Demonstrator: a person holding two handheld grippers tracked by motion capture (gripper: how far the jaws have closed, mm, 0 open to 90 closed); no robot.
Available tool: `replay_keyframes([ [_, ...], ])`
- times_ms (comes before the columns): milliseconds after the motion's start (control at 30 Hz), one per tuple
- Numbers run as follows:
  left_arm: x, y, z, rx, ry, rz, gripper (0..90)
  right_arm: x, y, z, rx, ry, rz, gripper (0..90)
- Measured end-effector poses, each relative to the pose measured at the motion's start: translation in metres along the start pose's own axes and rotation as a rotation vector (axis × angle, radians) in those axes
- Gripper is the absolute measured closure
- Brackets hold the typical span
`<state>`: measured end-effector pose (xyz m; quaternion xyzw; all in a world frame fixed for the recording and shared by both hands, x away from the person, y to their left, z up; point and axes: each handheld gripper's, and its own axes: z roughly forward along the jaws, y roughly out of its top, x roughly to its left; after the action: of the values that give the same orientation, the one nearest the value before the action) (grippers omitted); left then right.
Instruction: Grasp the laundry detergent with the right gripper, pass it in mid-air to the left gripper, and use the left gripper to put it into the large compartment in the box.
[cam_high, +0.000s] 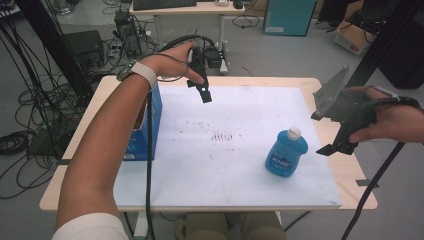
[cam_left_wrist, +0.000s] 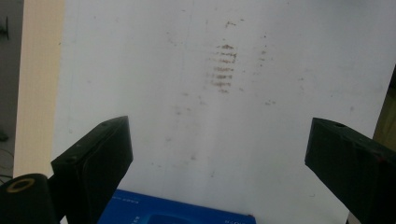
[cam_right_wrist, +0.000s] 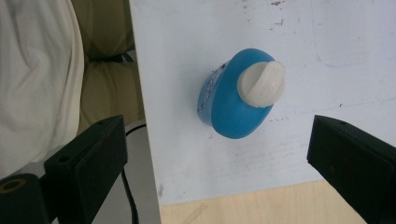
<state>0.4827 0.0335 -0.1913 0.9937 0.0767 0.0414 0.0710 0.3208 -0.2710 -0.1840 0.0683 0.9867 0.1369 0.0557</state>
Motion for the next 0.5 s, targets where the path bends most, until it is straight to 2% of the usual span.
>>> replay_keyframes([
  [200, -0.0014, -0.0024, -0.0017, -0.014, 0.002, -0.018, 8.2, -0.0008, -0.0009, -0.0033, -0.010, -0.020, -0.014, 4.3],
  [500, -0.0013, -0.0007, -0.0016, -0.020, 0.009, -0.015, 8.4, 0.0004, -0.0036, -0.0062, -0.013, -0.048, 0.002, 4.3],
])
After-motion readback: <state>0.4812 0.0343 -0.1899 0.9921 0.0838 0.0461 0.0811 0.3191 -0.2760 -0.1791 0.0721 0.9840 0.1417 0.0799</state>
